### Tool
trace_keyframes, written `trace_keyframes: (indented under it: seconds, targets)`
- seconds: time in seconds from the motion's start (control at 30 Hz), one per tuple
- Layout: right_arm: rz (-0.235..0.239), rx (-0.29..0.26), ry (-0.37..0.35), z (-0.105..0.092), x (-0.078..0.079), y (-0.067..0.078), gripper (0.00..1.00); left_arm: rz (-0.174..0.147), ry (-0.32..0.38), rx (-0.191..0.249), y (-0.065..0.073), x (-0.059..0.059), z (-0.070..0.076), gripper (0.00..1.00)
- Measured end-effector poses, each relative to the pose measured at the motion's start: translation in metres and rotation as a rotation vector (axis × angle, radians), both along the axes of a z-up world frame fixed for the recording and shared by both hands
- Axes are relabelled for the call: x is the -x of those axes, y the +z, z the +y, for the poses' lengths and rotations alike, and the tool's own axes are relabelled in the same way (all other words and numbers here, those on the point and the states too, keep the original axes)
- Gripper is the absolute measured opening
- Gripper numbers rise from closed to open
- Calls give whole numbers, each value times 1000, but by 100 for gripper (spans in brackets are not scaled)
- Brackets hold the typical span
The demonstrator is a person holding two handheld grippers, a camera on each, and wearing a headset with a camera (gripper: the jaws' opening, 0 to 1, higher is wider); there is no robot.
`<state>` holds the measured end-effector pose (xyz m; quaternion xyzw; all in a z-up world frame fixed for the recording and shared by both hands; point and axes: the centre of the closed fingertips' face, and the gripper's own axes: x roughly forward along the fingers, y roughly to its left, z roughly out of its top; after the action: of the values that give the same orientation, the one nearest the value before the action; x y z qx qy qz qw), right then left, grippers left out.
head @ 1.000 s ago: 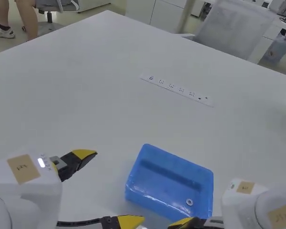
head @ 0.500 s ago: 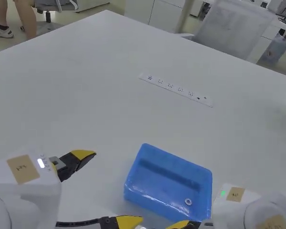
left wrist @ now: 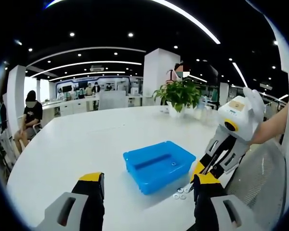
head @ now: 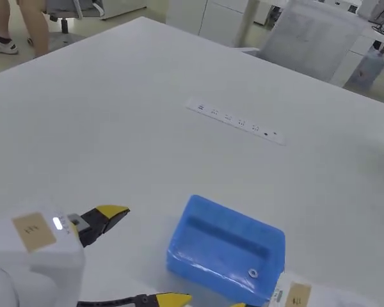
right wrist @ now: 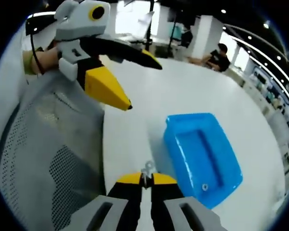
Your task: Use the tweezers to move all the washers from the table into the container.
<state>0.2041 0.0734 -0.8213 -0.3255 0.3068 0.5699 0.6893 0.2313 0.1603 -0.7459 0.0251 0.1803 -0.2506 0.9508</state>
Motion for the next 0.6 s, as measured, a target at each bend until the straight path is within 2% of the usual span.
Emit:
trace_keyframes:
  seconds: [0.07,0.3,0.4,0.53,0.6]
  targets:
    - [29,-5,-11,0,0,-1,2,0,0,1,0,0,0,76]
    - [73,-17,-57,-3,-5,-2,4,3,-4,-2,-1,1,0,76]
    - [75,-18,-49,-2,-4,-2,4,2,-3,-1,-1,1,0,76]
    - [62,10,-41,-4,-6,-5,4,2,2,0,-1,1,1,76]
    - [66,2,-45,-3,-6,-4,4,7,3,0,-1,1,2,76]
